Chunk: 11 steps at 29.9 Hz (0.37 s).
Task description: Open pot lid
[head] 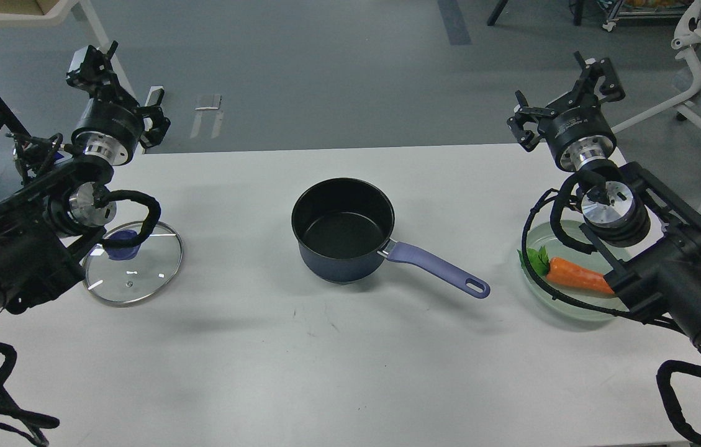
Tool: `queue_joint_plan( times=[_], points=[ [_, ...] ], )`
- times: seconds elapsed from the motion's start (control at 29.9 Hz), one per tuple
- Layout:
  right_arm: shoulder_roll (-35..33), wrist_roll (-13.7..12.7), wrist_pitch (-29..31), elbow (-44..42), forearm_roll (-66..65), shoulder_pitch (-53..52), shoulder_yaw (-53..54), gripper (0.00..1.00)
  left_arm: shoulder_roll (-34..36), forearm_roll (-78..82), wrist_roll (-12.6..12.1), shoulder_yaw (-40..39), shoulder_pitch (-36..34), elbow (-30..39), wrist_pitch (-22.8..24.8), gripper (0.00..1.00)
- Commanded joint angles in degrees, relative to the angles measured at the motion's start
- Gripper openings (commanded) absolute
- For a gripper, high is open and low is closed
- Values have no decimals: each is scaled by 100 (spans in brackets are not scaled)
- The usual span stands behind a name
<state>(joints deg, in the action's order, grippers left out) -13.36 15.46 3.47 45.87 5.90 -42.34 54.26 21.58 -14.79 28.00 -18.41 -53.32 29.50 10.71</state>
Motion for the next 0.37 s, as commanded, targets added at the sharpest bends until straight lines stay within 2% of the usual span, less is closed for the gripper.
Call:
queue_joint_plan(
  times=[0.0,0.33],
  points=[
    [9,1,58,-17,17,42,32,99,-22,-103,0,-22,120,4,-7,100],
    [9,27,93,-114,8,16,6,100,13,-130,0,-13,217,48,19,100]
  ],
)
